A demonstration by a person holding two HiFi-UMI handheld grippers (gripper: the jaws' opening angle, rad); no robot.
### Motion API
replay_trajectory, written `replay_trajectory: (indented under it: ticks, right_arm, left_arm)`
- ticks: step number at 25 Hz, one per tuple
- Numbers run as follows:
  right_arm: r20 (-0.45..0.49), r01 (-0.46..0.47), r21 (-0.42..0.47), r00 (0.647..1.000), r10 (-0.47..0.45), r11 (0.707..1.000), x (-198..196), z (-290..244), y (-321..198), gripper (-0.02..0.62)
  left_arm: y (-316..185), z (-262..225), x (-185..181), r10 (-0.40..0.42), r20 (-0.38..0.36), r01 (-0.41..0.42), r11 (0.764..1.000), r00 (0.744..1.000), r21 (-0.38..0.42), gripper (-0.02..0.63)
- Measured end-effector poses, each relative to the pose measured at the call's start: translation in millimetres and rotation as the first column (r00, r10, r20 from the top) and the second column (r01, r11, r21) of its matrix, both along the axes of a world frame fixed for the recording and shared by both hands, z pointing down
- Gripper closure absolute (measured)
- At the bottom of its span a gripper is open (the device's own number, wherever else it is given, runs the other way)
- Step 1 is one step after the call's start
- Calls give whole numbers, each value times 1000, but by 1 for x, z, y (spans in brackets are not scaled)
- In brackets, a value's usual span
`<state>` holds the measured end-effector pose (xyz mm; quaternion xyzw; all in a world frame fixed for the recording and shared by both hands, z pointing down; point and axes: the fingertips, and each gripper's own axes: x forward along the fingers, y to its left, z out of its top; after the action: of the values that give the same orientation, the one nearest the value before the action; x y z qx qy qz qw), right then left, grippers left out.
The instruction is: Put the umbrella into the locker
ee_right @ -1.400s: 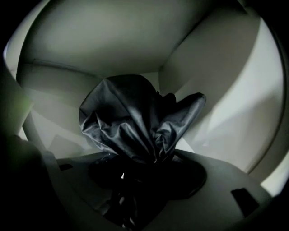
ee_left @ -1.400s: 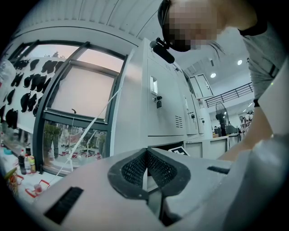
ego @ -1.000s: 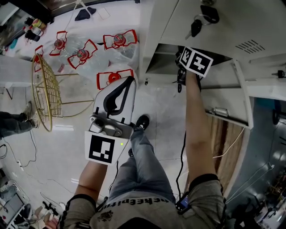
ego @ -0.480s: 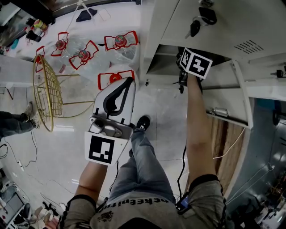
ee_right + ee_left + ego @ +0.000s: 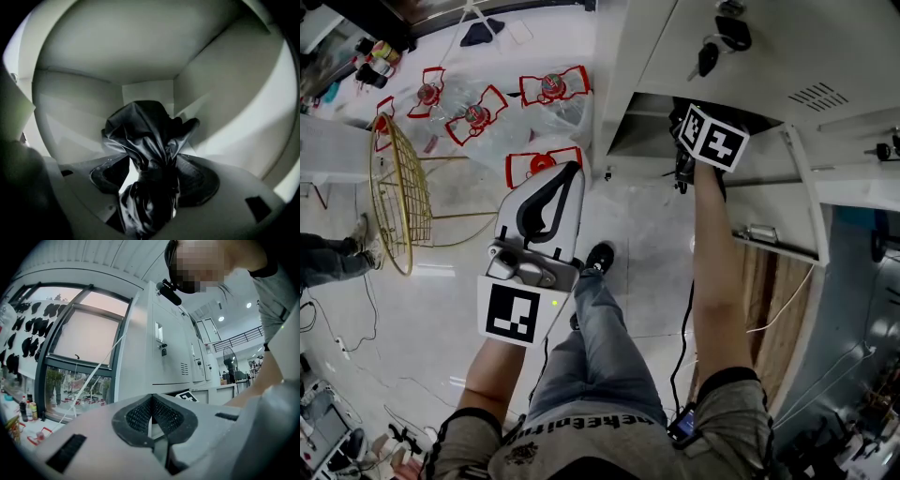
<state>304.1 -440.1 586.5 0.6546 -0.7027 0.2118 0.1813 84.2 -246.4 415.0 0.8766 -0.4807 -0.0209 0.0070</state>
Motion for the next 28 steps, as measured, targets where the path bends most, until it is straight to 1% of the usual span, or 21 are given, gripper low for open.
replay_trajectory:
  ticks: [4,7,9,11,12,19,24,28]
  right_arm:
    - [19,7,9,1000,-7,1000,-3,-2,8,305]
    - [-5,7,-12,1000,-7,1000,-3,2,11,305]
    - [-23,-22,-19,999,22,1000,1,3,13,312]
    - [-19,-54,-18,998,54,998,7,3,14,382]
    - [-11,-61,-17,998,61,998,9,3,13,386]
    - [-8,-62,-32,998,62,998,9,2,11,388]
    - [12,-82,-31,996,83,996,10,-1,4,391]
    - [-1,-78,-48,997,78,996,11,0,-4,391]
  left_arm:
    - [1,-1,1,5,-3,-5,1000,1000,1,603]
    - [2,-2,2,9,-6,-9,1000,1000,2,603]
    - [2,-2,2,14,-7,-14,1000,1000,2,603]
    - [2,-2,2,18,-7,-18,1000,1000,2,603]
    - [1,-2,2,19,-7,-19,1000,1000,2,603]
    - [-4,-3,5,33,-7,-33,999,999,2,603]
    - [-10,-5,5,39,-5,-39,999,999,7,603]
    - [-15,-6,4,38,-4,-38,999,999,5,603]
